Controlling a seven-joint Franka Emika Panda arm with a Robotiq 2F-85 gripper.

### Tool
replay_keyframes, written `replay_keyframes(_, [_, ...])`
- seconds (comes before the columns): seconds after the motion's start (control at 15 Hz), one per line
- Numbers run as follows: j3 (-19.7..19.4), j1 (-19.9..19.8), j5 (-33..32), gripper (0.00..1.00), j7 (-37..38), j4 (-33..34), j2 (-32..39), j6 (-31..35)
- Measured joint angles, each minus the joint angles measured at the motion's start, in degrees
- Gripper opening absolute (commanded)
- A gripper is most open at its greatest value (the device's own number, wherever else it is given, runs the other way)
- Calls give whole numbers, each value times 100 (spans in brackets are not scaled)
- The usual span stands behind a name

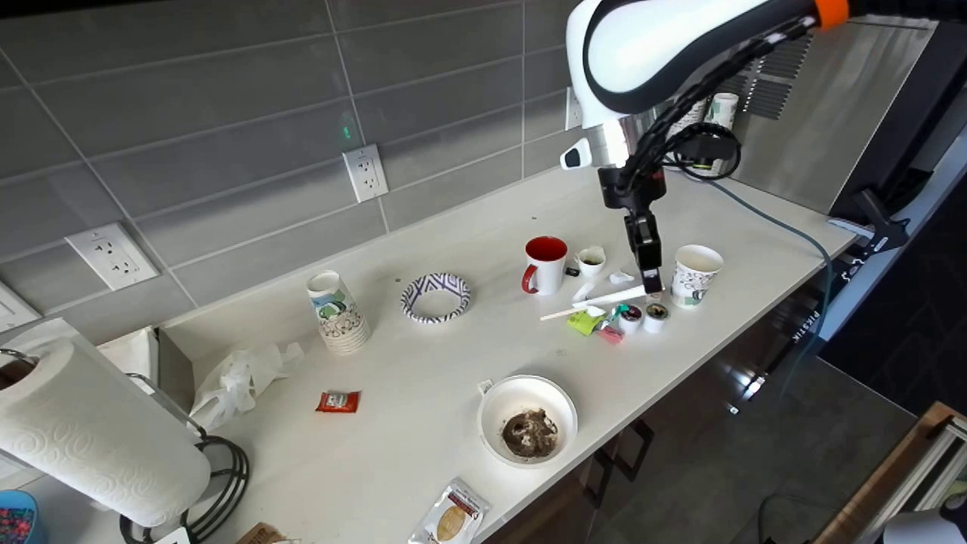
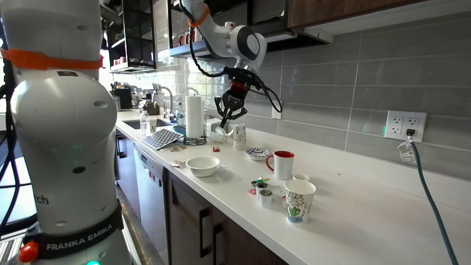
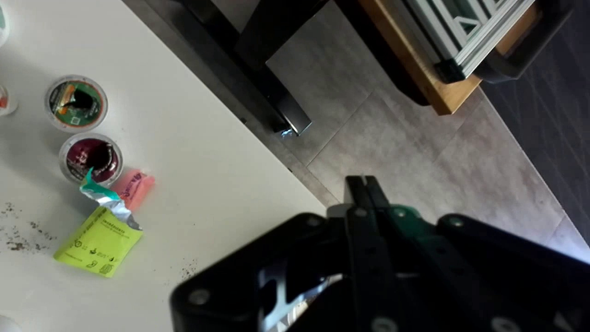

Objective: Remove the wooden stirrer from the white packet.

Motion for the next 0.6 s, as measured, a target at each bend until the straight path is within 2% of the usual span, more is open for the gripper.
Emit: replay_keyframes(0.6, [-72, 13, -31, 0, 412, 1572, 1110, -1914])
